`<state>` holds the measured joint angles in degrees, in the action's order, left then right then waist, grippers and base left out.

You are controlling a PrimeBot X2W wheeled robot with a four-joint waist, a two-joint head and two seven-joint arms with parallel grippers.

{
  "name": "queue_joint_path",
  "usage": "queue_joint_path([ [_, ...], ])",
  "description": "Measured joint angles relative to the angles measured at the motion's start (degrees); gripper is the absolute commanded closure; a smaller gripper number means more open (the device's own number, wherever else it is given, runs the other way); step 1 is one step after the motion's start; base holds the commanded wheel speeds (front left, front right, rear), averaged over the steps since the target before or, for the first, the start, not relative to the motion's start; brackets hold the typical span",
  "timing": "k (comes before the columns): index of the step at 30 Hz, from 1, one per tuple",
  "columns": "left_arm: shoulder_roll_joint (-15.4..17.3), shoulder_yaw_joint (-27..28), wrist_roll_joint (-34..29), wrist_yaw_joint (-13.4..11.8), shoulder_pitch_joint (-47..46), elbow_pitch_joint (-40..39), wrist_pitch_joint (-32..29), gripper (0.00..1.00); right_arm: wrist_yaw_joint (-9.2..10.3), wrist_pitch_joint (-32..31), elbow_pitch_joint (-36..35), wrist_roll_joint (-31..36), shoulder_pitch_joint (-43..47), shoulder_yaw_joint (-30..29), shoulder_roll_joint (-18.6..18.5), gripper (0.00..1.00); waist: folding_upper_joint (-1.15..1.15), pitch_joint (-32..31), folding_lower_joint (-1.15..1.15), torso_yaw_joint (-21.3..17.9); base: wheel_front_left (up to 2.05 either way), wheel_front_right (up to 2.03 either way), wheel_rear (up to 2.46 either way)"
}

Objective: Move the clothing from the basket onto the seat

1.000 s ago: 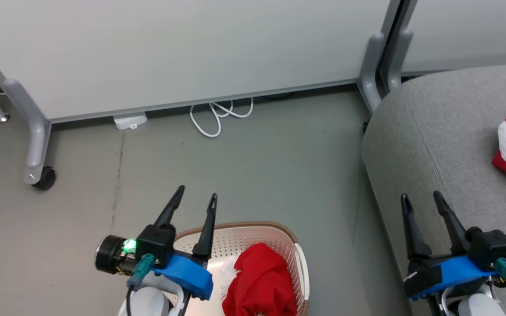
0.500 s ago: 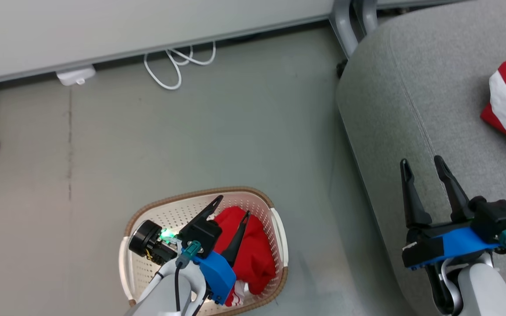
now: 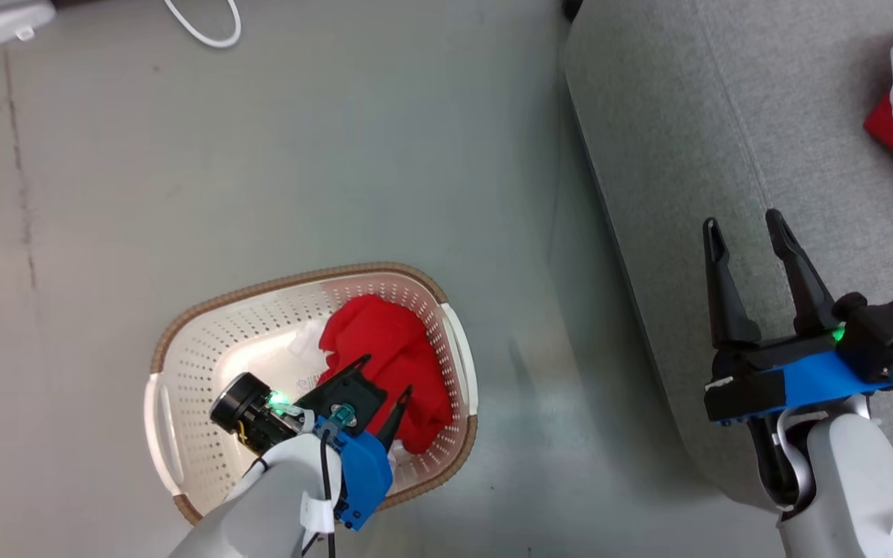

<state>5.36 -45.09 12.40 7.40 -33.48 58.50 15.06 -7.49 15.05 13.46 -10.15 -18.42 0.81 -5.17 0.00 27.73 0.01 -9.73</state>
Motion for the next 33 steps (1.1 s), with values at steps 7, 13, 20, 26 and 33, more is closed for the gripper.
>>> queue_joint_path([
  [7, -0.42, -4.89, 3.12, 0.0, -4.09, 7.91, -0.18, 0.0, 0.0, 0.0, -0.88, -0.04, -2.06, 0.18, -0.35, 0.0, 0.0, 5.16, 0.0, -0.95, 0.0, 0.0, 0.0],
  [13, -0.36, -8.88, 6.88, 0.0, -6.61, 12.01, -5.32, 0.0, 0.0, 0.0, -1.85, -0.1, -3.52, -0.33, -0.8, 0.0, 0.0, 10.05, 0.0, -1.48, 0.0, 0.0, 0.0],
  [20, 0.33, -11.6, 11.63, 0.0, -9.15, 12.52, -9.61, 0.0, 0.0, 0.0, -3.07, -0.1, -5.09, -0.98, -1.18, 0.0, 0.0, 14.57, 0.0, -1.55, 0.0, 0.0, 0.0],
  [26, 1.09, -14.65, 14.81, 0.0, -11.32, 12.27, -13.02, 0.0, 0.0, 0.0, -3.77, -0.11, -6.33, -1.07, -1.2, 0.0, 0.0, 18.0, -0.01, -1.5, 0.0, 0.0, 0.0],
  [33, 1.44, -16.47, 16.95, 0.0, -14.29, 13.03, -14.22, 0.0, 0.0, 0.0, -4.61, -0.11, -7.39, -1.46, -1.08, 0.0, 0.0, 21.65, -0.01, -1.68, 0.0, 0.0, 0.0],
])
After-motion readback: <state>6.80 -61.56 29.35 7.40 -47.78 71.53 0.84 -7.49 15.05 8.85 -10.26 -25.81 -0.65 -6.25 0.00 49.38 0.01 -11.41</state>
